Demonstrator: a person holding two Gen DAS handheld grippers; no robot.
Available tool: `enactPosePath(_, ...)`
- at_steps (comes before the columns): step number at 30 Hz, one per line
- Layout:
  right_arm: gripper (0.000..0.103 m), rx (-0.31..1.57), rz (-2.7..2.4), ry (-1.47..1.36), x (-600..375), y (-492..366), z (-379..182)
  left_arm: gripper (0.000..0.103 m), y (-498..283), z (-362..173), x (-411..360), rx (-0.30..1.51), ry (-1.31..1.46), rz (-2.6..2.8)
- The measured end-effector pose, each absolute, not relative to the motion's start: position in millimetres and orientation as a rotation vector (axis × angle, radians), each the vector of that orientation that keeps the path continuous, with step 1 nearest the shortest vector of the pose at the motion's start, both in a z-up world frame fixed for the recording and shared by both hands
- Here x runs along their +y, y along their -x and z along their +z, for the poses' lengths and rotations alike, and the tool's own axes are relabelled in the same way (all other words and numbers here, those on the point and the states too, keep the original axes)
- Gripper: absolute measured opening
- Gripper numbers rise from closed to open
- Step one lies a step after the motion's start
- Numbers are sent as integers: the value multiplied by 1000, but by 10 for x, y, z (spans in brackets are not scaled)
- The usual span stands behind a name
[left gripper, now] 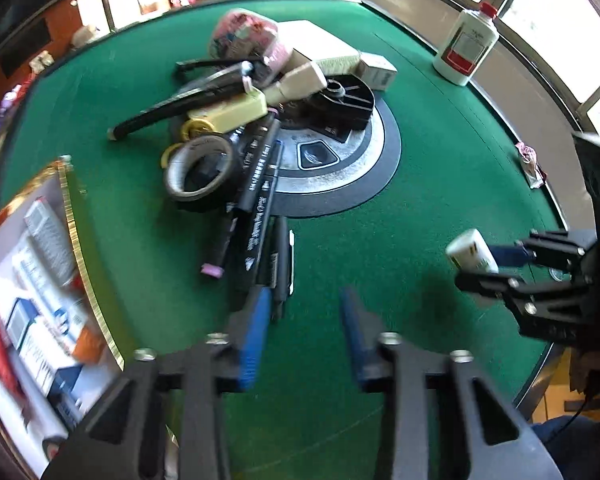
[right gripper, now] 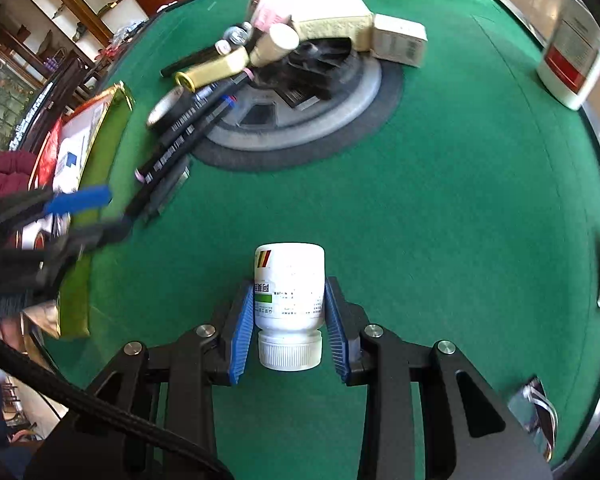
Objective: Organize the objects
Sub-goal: 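Grasp the white pill bottle with right while left grasps a black marker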
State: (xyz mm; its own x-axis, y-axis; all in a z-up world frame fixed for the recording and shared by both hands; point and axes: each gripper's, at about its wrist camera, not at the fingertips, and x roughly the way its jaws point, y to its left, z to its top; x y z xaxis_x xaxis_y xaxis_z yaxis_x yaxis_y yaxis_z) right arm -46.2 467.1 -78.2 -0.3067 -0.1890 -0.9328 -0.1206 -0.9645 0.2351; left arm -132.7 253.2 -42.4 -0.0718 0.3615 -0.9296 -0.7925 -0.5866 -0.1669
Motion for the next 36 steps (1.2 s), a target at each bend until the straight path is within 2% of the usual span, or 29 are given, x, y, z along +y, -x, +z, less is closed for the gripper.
enactPosePath(6,31,-485,-2459,-1839,4802,308,-898,22,1383,-551,2690,588,1396,1770)
enactPosePath(13,31,-459,-2462,-1834,4798,277,-892,22,1485,-680,2826,662,1422,1784)
enactPosePath(14,32,-456,-2464,-1834,4790,280,-893,21,1499,-677,2844,663,1426,1784)
enactPosePath(15,32,-446,-2464,-1836,4774,290,-896,12,1504,-675,2856,673,1428,1794)
enactPosePath(20,32,-432,-2468,-1837,4752,296,-896,12,1171,-640,2838,674,1404,1776)
enactPosePath(24,31,-477,-2462,-1828,4748,276,-882,12,874,-600,2669,540,1429,1742)
enactPosePath(36,31,-473,-2445,-1796,4522,328,-812,12,662,-353,2246,401,1432,1761)
